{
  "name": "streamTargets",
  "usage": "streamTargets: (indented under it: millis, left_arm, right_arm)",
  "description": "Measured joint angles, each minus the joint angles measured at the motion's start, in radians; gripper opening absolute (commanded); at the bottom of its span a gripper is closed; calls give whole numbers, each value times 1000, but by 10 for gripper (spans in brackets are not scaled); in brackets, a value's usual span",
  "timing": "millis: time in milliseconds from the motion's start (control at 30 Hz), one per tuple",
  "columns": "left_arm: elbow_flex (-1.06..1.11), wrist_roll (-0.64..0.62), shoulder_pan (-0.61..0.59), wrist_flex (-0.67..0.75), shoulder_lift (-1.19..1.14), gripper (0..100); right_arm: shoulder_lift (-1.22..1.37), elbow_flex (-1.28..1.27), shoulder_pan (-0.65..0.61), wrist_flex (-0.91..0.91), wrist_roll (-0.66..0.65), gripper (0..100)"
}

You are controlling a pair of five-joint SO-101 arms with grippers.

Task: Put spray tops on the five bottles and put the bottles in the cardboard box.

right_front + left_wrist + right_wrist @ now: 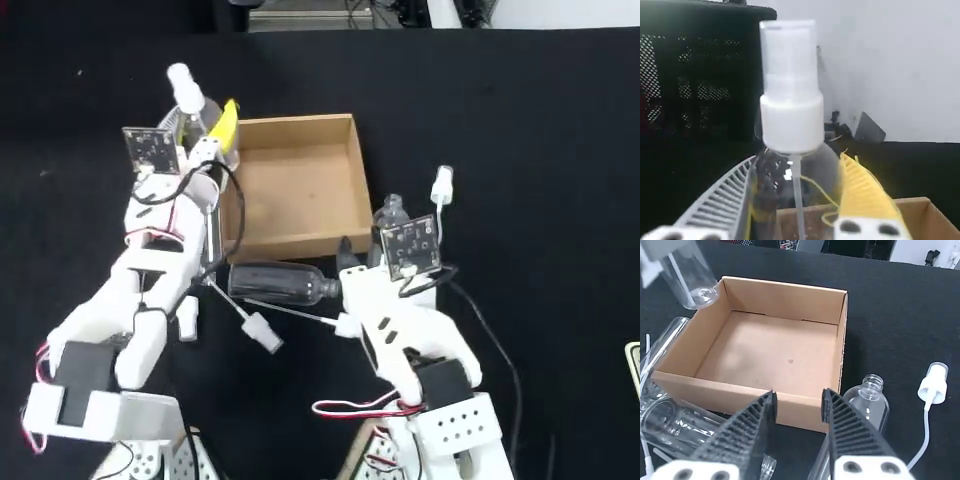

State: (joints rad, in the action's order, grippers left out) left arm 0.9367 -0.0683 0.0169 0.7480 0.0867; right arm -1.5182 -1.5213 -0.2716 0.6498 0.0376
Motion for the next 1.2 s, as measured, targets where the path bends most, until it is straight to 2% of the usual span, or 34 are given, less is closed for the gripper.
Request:
streamTargets:
  millis: [433,1200]
  left_arm:
    - [-183,0,34,26,-221,29]
    - [-278,-2,35,28,-427,29]
  right_arm:
    - [0,0,0,0,0,132]
    - [0,0,0,0,0,132]
